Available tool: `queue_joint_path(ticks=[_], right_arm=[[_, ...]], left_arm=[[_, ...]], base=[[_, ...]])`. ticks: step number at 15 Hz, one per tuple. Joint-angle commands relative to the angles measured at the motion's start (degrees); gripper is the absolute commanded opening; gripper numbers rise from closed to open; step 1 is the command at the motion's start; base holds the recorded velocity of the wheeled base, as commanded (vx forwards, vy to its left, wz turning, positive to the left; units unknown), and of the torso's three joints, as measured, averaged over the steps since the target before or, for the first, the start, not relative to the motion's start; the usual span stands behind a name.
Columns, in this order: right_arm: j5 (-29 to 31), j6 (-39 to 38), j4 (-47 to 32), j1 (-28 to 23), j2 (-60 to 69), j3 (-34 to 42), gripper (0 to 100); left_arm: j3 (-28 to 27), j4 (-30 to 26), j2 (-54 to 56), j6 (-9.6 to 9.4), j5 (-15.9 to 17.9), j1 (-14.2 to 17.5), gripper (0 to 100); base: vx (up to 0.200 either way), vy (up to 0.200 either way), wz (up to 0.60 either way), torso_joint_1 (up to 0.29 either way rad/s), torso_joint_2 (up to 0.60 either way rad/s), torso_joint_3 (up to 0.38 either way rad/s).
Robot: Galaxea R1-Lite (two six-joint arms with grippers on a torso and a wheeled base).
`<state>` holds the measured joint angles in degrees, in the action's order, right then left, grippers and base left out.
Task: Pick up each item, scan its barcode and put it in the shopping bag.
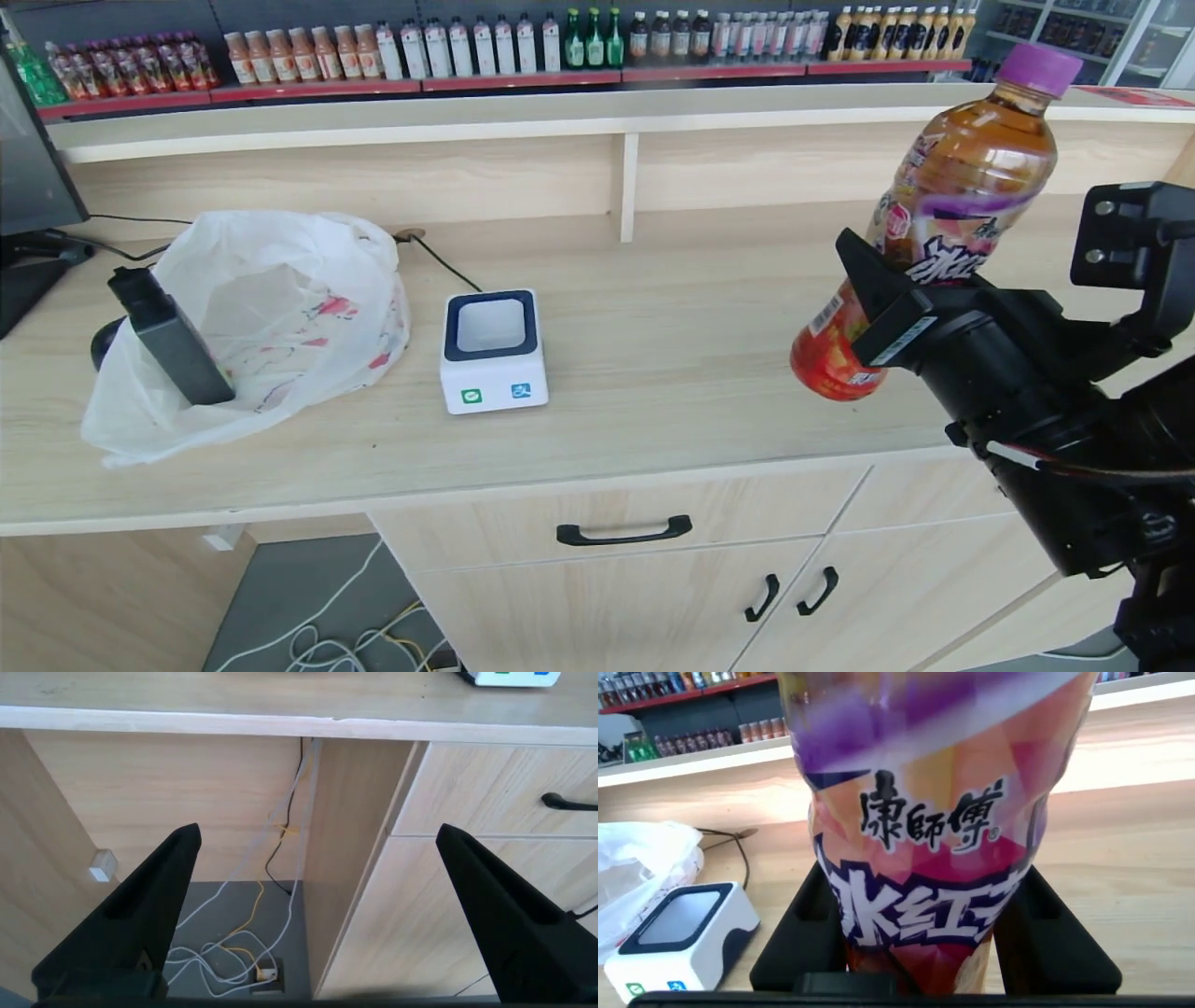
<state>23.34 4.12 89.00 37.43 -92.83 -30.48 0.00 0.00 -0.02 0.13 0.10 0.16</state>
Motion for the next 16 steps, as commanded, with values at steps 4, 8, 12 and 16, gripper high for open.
queue_joint_path(ticks=[4, 8, 12, 16], right_arm=[[-0.1, 0.0, 0.1, 0.0, 0.5, 0.2, 0], [-0.1, 0.0, 0.1, 0.0, 0.5, 0.9, 0], [-0.1, 0.7, 0.1, 4.0, -0.5, 1.3, 0], [-0.2, 2.2, -0.5, 4.2, -0.4, -0.2, 0]], left_arm=[[0.0, 0.0, 0.0, 0.13, 0.0, 0.0, 100], [0.0, 0.0, 0.0, 0.13, 0.0, 0.0, 100], [0.0, 0.0, 0.0, -0.13, 0.0, 0.0, 100], [0.0, 0.0, 0.0, -0.13, 0.0, 0.0, 100]], base=[[0.0, 0.2, 0.0, 0.002, 0.01, -0.001], [0.0, 0.2, 0.0, 0.004, 0.0, -0.002], [0.0, 0.1, 0.0, 0.001, 0.0, 0.0], [0.0, 0.0, 0.0, 0.0, 0.0, 0.0]])
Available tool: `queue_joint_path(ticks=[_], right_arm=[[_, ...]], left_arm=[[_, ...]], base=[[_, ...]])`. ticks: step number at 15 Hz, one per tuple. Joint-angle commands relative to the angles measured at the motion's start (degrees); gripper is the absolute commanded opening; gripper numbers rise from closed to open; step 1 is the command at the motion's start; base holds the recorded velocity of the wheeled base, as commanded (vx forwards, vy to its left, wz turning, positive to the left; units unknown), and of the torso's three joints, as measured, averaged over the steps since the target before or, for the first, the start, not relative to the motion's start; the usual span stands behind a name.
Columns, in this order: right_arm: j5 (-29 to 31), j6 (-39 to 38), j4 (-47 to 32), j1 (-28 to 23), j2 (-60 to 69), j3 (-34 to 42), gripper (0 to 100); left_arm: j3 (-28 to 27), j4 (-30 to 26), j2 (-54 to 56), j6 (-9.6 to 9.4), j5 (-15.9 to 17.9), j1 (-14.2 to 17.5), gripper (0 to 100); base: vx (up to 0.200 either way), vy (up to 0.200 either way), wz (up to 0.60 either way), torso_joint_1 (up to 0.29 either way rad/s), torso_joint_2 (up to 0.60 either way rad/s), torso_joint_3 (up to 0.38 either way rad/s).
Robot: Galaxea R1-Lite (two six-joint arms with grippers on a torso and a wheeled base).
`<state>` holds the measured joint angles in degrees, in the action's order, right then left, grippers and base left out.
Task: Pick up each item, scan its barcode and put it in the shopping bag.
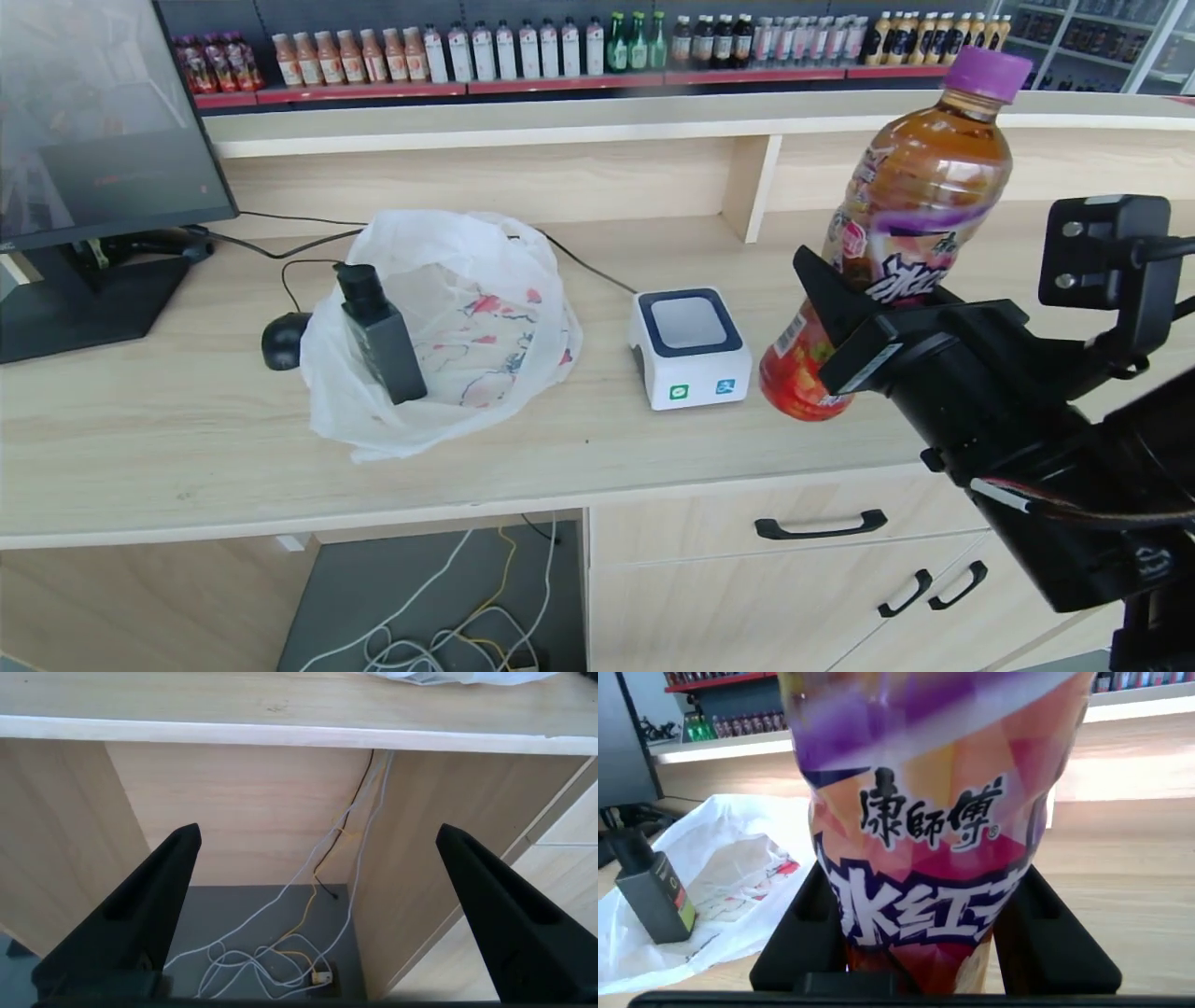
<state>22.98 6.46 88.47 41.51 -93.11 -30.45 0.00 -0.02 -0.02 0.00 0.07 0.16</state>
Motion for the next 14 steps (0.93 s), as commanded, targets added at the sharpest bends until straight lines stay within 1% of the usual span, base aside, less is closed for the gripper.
queue_joint_path(ticks=[1, 5, 7, 8, 9, 10, 11, 13, 14], right_arm=[[0.1, 1.9, 0.4, 0.0, -0.1, 0.0, 0], [-0.1, 9.1, 0.0, 0.2, -0.3, -3.6, 0], [-2.1, 12.3, 0.0, 0.4, -1.2, -3.7, 0], [-5.3, 13.9, 0.0, -0.4, -1.8, -4.3, 0], [-5.9, 15.4, 0.0, 1.6, -3.0, -5.0, 0], [-9.7, 18.4, 0.0, 2.0, -2.9, -3.6, 0], [-14.5, 20.4, 0.0, 1.9, -3.0, -4.3, 0], [-20.6, 22.0, -0.2, 1.9, -5.2, -7.4, 0], [-23.5, 21.8, -2.9, 3.1, -5.9, -9.2, 0]], left_arm=[[0.0, 0.0, 0.0, 0.0, 0.0, 0.0, 100], [0.0, 0.0, 0.0, 0.0, 0.0, 0.0, 100], [0.0, 0.0, 0.0, 0.0, 0.0, 0.0, 100], [0.0, 0.0, 0.0, 0.0, 0.0, 0.0, 100], [0.0, 0.0, 0.0, 0.0, 0.0, 0.0, 100], [0.0, 0.0, 0.0, 0.0, 0.0, 0.0, 100], [0.0, 0.0, 0.0, 0.0, 0.0, 0.0, 100], [0.0, 0.0, 0.0, 0.0, 0.0, 0.0, 100], [0.0, 0.0, 0.0, 0.0, 0.0, 0.0, 100]], base=[[0.0, 0.0, 0.0, 0.0, 0.0, 0.0], [0.0, 0.0, 0.0, 0.0, 0.0, 0.0], [0.0, 0.0, 0.0, 0.0, 0.0, 0.0], [0.0, 0.0, 0.0, 0.0, 0.0, 0.0], [0.0, 0.0, 0.0, 0.0, 0.0, 0.0], [0.0, 0.0, 0.0, 0.0, 0.0, 0.0], [0.0, 0.0, 0.0, 0.0, 0.0, 0.0], [0.0, 0.0, 0.0, 0.0, 0.0, 0.0], [0.0, 0.0, 0.0, 0.0, 0.0, 0.0]])
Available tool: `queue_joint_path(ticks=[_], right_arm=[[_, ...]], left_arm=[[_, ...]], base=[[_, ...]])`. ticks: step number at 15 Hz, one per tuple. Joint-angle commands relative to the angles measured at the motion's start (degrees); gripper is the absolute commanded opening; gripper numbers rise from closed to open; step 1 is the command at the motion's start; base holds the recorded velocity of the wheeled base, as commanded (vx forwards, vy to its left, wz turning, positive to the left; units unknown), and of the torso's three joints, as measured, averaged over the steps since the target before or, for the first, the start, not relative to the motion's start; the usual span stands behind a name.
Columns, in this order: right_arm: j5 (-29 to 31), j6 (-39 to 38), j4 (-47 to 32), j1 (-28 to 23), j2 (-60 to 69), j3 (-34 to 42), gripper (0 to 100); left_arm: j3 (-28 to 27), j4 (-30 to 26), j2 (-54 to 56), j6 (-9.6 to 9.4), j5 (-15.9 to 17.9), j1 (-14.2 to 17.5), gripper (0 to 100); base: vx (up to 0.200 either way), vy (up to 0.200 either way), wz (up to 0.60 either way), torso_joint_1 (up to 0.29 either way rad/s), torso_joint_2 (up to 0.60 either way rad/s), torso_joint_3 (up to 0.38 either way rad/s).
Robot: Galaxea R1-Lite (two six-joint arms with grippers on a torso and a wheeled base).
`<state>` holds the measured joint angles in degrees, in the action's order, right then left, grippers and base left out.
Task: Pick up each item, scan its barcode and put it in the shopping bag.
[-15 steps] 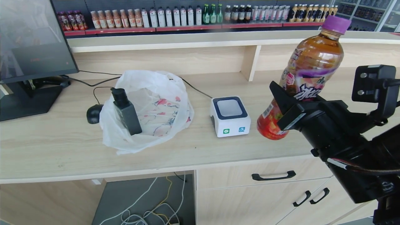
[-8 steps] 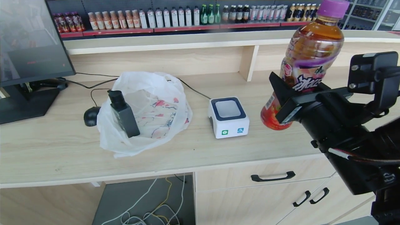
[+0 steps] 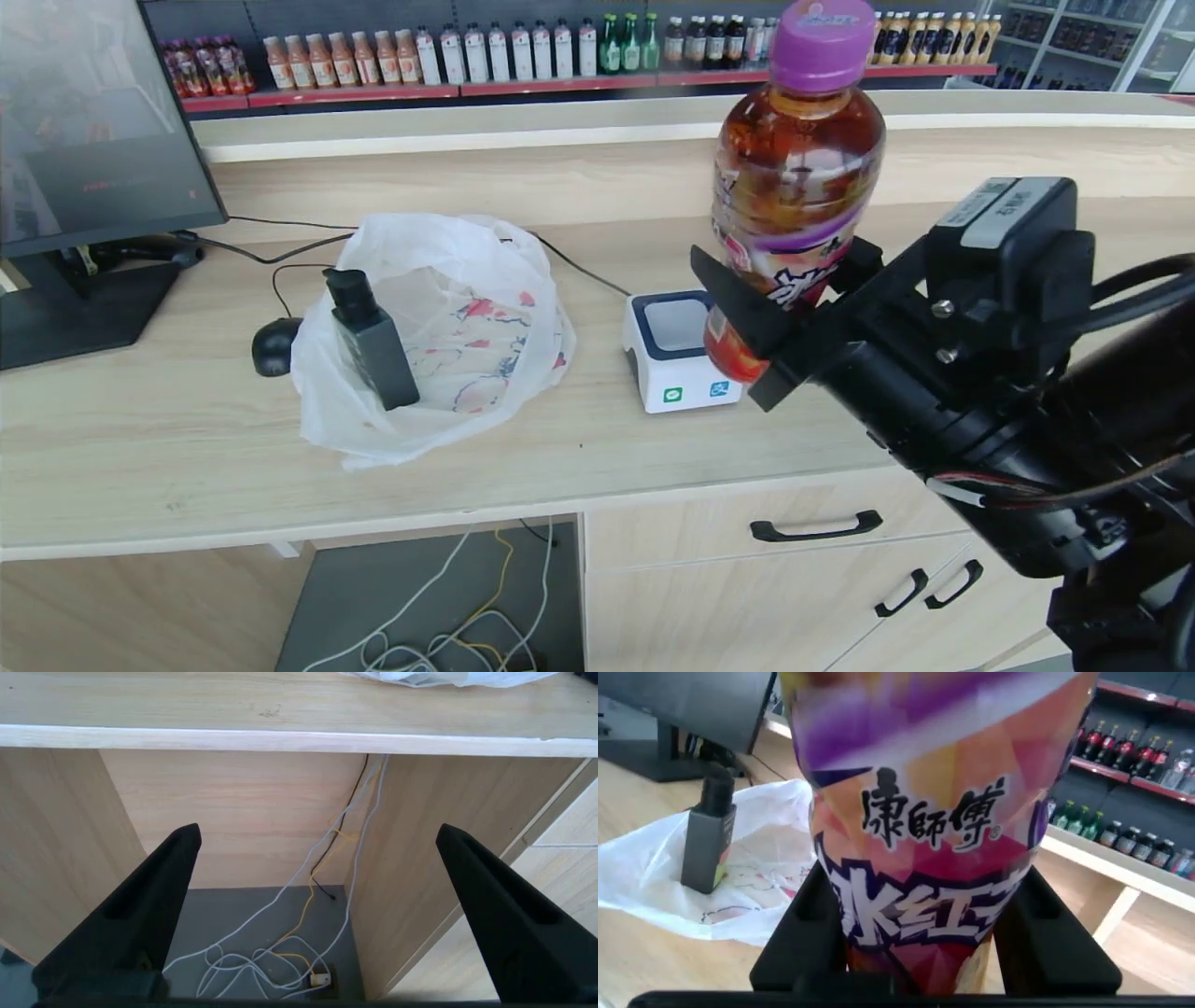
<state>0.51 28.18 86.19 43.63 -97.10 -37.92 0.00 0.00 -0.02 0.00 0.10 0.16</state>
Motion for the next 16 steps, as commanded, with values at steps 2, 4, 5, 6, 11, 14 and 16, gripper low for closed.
queue_joint_path(ticks=[2, 4, 5, 6, 11, 14, 16], right_arm=[[-1.5, 1.2, -12.4, 2.8, -1.4, -6.0, 0], [-1.1, 2.1, -17.0, 2.0, -0.3, -8.7, 0], [-1.0, 2.2, -17.8, 0.9, -0.5, -10.2, 0], [-1.1, 2.2, -18.0, 0.8, -1.0, -10.8, 0], [-0.6, 3.0, -26.4, -0.9, -1.8, -17.5, 0], [4.7, 8.9, -29.1, -1.9, -2.7, -19.3, 0], [5.3, 17.9, -29.1, -3.7, -4.1, -21.0, 0]], left_arm=[[0.0, 0.0, 0.0, 0.0, 0.0, 0.0, 100], [0.0, 0.0, 0.0, 0.0, 0.0, 0.0, 100], [0.0, 0.0, 0.0, 0.0, 0.0, 0.0, 100], [0.0, 0.0, 0.0, 0.0, 0.0, 0.0, 100], [0.0, 0.0, 0.0, 0.0, 0.0, 0.0, 100], [0.0, 0.0, 0.0, 0.0, 0.0, 0.0, 100], [0.0, 0.0, 0.0, 0.0, 0.0, 0.0, 100]], base=[[0.0, 0.0, 0.0, 0.0, 0.0, 0.0], [0.0, 0.0, 0.0, 0.0, 0.0, 0.0], [0.0, 0.0, 0.0, 0.0, 0.0, 0.0], [0.0, 0.0, 0.0, 0.0, 0.0, 0.0], [0.0, 0.0, 0.0, 0.0, 0.0, 0.0], [0.0, 0.0, 0.0, 0.0, 0.0, 0.0], [0.0, 0.0, 0.0, 0.0, 0.0, 0.0]])
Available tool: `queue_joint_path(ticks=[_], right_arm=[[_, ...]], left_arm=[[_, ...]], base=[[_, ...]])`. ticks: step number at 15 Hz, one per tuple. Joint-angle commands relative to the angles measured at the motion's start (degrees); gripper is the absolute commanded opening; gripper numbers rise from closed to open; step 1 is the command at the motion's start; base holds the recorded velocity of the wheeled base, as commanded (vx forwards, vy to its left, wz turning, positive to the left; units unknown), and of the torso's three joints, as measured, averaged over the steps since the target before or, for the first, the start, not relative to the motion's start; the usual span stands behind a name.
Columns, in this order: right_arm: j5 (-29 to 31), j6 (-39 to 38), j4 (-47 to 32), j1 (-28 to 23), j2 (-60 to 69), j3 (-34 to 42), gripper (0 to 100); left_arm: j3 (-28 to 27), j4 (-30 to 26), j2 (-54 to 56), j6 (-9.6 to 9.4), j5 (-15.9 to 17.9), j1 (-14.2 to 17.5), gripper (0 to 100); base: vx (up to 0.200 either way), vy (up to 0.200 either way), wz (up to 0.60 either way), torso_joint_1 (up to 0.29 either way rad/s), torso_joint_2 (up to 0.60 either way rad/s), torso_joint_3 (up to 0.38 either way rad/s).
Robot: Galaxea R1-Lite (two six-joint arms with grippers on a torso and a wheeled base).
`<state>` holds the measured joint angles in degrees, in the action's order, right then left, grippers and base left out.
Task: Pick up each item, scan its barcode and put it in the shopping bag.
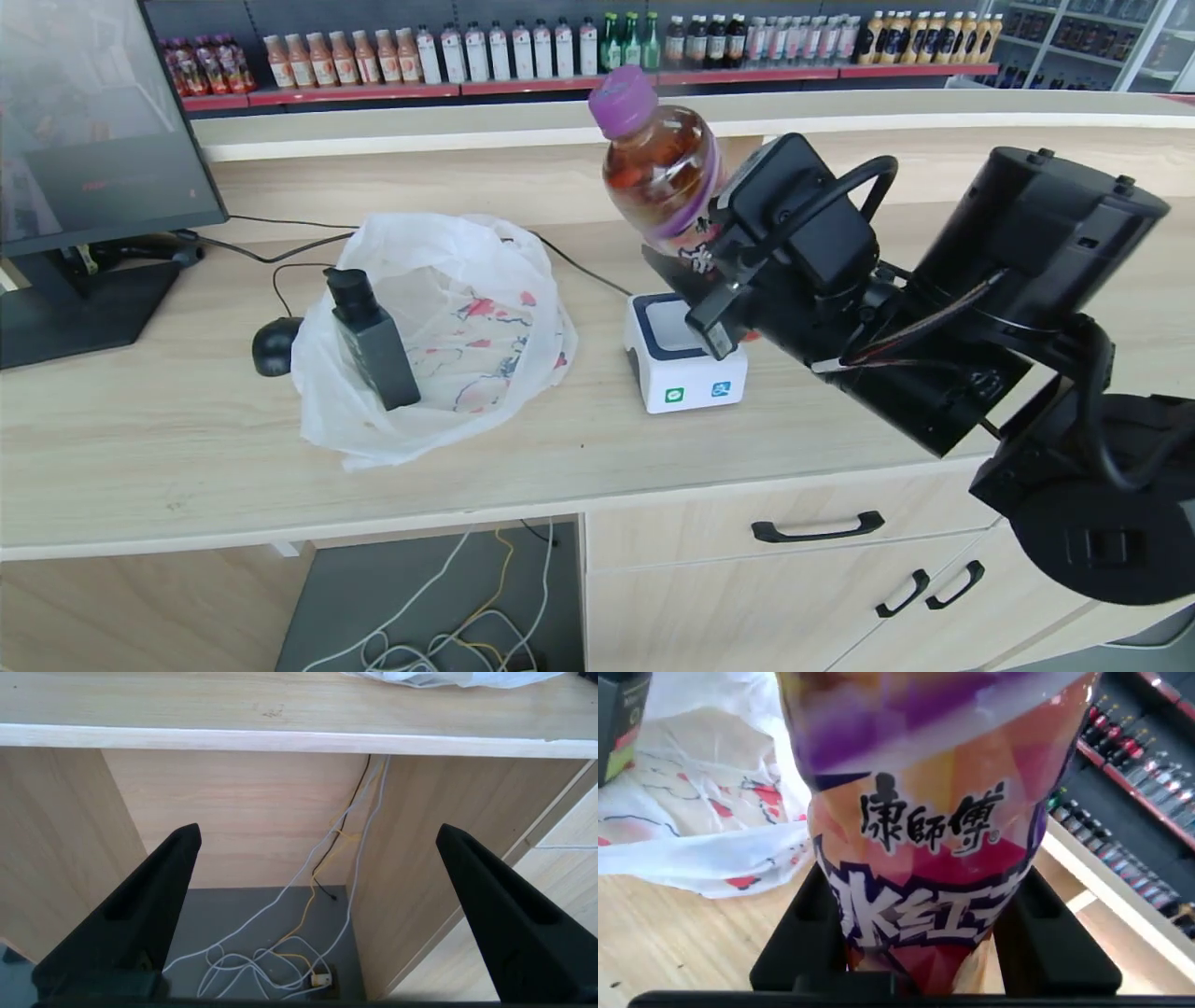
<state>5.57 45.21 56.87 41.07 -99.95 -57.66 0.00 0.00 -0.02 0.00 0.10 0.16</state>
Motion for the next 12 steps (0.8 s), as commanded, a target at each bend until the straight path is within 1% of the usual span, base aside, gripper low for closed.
queue_joint_path(ticks=[1, 2, 4, 7, 10, 11, 12], right_arm=[[0.0, 5.8, 0.2, -2.0, -2.1, -3.0, 0], [0.3, 6.8, 0.1, -2.0, -3.1, -5.0, 0], [0.0, 12.5, 0.0, -2.5, -5.8, -8.6, 0], [-0.2, 20.4, 0.3, -2.9, -8.2, -8.3, 0], [-0.6, 26.0, 2.2, -2.9, -10.1, -9.0, 0], [-2.8, 27.1, 2.2, -2.9, -11.1, -9.5, 0], [-7.3, 28.0, 2.5, -2.9, -12.1, -9.6, 0]], left_arm=[[0.0, 0.0, 0.0, 0.0, 0.0, 0.0, 100], [0.0, 0.0, 0.0, 0.0, 0.0, 0.0, 100], [0.0, 0.0, 0.0, 0.0, 0.0, 0.0, 100], [0.0, 0.0, 0.0, 0.0, 0.0, 0.0, 100], [0.0, 0.0, 0.0, 0.0, 0.0, 0.0, 100], [0.0, 0.0, 0.0, 0.0, 0.0, 0.0, 100], [0.0, 0.0, 0.0, 0.0, 0.0, 0.0, 100]], base=[[0.0, 0.0, 0.0, 0.0, 0.0, 0.0], [0.0, 0.0, 0.0, 0.0, 0.0, 0.0], [0.0, 0.0, 0.0, 0.0, 0.0, 0.0], [0.0, 0.0, 0.0, 0.0, 0.0, 0.0], [0.0, 0.0, 0.0, 0.0, 0.0, 0.0], [0.0, 0.0, 0.0, 0.0, 0.0, 0.0], [0.0, 0.0, 0.0, 0.0, 0.0, 0.0]])
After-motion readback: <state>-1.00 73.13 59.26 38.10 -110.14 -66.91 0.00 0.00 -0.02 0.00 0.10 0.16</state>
